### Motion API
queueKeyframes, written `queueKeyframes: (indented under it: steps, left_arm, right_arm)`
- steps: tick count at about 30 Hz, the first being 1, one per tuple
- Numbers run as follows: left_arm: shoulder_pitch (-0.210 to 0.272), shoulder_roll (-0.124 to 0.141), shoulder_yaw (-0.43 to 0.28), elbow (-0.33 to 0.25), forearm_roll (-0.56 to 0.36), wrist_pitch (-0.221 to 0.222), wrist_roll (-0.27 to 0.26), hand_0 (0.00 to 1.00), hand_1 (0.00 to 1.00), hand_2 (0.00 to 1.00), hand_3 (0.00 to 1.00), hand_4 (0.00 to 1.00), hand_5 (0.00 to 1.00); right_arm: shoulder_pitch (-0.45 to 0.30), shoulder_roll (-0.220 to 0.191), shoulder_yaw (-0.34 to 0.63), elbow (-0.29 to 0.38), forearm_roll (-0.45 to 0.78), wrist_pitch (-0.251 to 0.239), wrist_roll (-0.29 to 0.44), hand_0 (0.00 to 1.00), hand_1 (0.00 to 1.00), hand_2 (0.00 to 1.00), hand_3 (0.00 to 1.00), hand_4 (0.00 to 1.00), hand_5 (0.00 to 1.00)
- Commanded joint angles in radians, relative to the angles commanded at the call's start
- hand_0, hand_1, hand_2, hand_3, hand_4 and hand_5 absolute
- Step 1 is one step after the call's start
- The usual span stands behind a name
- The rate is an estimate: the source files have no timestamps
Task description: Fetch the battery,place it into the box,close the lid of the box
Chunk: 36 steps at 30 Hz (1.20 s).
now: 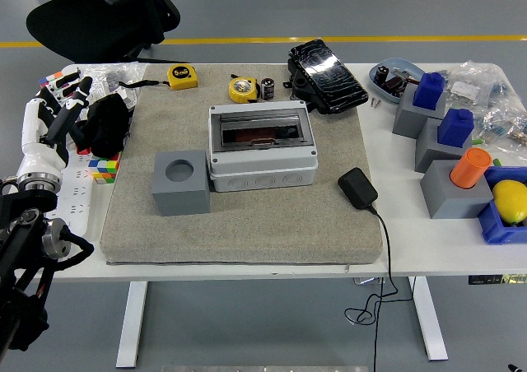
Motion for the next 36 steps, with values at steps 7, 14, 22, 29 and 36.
queueKeyframes:
  steps: [7, 14, 22, 29, 36]
  left_arm:
    - [0.001, 0.001, -0.013, 0.001, 0.002, -0.002, 0.003, 0.682, 0.682, 0.682, 0.675, 0.961, 0.434]
    - [0.001, 0.001, -0.024, 0.0, 0.007, -0.006, 0.006, 0.685, 0.685, 0.683, 0.675, 0.96, 0.434]
    - [0.0, 0.0, -0.028, -0.001, 0.007, -0.006, 0.007, 0.685, 0.685, 0.687, 0.675, 0.96, 0.435]
    - [0.0, 0.001, -0.03, -0.001, 0.007, -0.006, 0.006, 0.685, 0.685, 0.687, 0.676, 0.96, 0.435]
    - [-0.001, 0.0, -0.033, 0.0, 0.008, -0.007, 0.006, 0.688, 0.686, 0.687, 0.675, 0.96, 0.434]
  right_arm:
    - [-0.001, 0.0, 0.005, 0.0, -0.001, 0.0, 0.0, 0.578, 0.629, 0.656, 0.552, 0.948, 0.489]
    - [-0.002, 0.0, 0.005, -0.001, -0.001, 0.001, 0.001, 0.579, 0.628, 0.656, 0.552, 0.948, 0.489]
    - [-0.001, 0.0, 0.005, 0.0, -0.001, 0.001, 0.001, 0.579, 0.628, 0.656, 0.552, 0.948, 0.49]
    - [0.0, -0.001, 0.008, 0.0, -0.001, 0.001, 0.001, 0.579, 0.628, 0.656, 0.552, 0.949, 0.489]
    - [-0.001, -0.001, 0.006, -0.001, 0.0, 0.001, 0.001, 0.579, 0.628, 0.656, 0.553, 0.949, 0.488]
